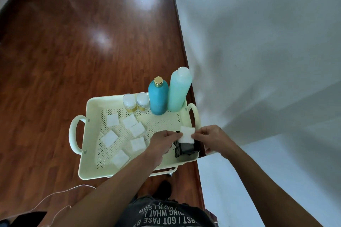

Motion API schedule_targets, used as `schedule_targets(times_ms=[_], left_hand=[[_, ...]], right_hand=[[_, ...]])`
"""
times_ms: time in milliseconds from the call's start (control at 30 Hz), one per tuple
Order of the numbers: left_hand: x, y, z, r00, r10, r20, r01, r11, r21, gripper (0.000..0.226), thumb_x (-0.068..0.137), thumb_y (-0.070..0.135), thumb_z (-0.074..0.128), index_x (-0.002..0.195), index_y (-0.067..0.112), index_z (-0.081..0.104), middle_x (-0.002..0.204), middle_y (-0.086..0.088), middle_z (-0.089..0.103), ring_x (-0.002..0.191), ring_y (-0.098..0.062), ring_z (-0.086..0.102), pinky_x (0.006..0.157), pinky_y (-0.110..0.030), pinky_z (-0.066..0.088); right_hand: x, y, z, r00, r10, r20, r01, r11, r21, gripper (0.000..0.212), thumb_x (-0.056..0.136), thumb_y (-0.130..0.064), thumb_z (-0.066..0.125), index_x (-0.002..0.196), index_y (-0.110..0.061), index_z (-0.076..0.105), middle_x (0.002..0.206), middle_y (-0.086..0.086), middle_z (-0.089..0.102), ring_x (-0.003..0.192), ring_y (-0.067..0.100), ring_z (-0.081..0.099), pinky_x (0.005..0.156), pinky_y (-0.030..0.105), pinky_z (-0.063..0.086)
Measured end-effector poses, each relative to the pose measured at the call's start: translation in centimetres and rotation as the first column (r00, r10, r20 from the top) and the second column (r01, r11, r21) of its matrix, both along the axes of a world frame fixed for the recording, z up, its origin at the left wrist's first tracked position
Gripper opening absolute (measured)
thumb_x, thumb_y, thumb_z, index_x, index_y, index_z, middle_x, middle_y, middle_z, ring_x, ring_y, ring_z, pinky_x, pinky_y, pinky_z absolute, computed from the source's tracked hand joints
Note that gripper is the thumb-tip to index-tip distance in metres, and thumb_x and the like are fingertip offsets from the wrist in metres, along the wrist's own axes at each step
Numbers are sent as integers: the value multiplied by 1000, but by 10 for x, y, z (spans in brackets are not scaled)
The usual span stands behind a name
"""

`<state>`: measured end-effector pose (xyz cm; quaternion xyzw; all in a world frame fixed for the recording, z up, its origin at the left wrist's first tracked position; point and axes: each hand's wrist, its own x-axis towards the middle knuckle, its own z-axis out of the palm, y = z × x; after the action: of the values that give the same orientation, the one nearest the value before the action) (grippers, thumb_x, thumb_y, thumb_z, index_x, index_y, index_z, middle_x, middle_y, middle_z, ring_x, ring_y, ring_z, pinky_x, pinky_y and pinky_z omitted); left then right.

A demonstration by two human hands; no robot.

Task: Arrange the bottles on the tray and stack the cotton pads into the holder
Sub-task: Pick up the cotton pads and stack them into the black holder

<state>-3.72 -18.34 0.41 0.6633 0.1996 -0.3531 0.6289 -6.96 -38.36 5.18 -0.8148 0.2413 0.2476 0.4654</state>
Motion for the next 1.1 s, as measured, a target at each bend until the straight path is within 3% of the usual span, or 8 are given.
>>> schedule_targets(times_ms=[100,267,467,600,767,867,967,1100], left_hand=[[7,7,-1,999,11,45,-14,998,62,34,76,44,83,85,14,69,74,1,60,63,-15,44,56,-26,38],[21,26,-9,996,-7,92,-6,989,147,31,86,40,76,90,9,70,82,-1,66,65,-13,50,56,-23,40],[29,54,-21,993,-33,116,6,974,226,24,90,31,72,93,7,70,82,-2,67,65,-10,54,56,-22,40],[31,65,-25,991,-29,131,-7,964,266,24,91,29,71,94,5,70,82,-2,68,64,-9,55,55,-23,40],[34,74,-28,990,-40,137,-4,952,305,23,90,29,71,92,6,70,84,-6,70,64,-11,55,55,-23,40],[37,76,-29,989,-47,141,0,948,318,22,90,29,71,89,8,70,84,-6,71,65,-12,56,57,-25,41],[40,77,-29,988,-47,145,-2,947,321,22,89,29,72,89,7,70,85,-7,72,67,-14,57,61,-27,45],[42,80,-31,985,-54,162,-2,944,330,22,89,29,72,89,7,71,84,-6,72,71,-16,59,67,-29,49]], right_hand=[[0,-8,1,999,45,-13,-46,998,-45,14,85,-38,77,73,-31,77,70,1,70,51,11,64,50,26,58],[4,-7,1,984,171,-45,-176,970,-167,18,85,-41,76,69,-32,74,66,-4,69,45,7,61,48,23,56],[13,18,2,886,462,-45,-415,744,-523,15,86,-43,69,83,-31,76,86,-8,71,76,13,65,58,24,44],[18,29,1,845,509,-166,-500,642,-581,17,86,-34,62,81,-24,74,79,-3,68,72,18,63,55,23,40],[21,36,2,779,568,-266,-573,470,-672,24,87,-46,66,90,-23,70,78,-2,57,72,21,56,64,29,42],[18,35,4,773,590,-232,-558,459,-691,29,85,-52,68,87,-24,60,77,-2,56,73,22,56,65,30,41],[15,33,6,776,603,-184,-549,503,-668,26,87,-51,68,96,-26,66,90,-1,65,84,22,64,69,29,44],[16,37,7,722,635,-273,-620,420,-662,24,95,-42,59,111,-27,70,103,2,70,95,24,68,79,33,53]])
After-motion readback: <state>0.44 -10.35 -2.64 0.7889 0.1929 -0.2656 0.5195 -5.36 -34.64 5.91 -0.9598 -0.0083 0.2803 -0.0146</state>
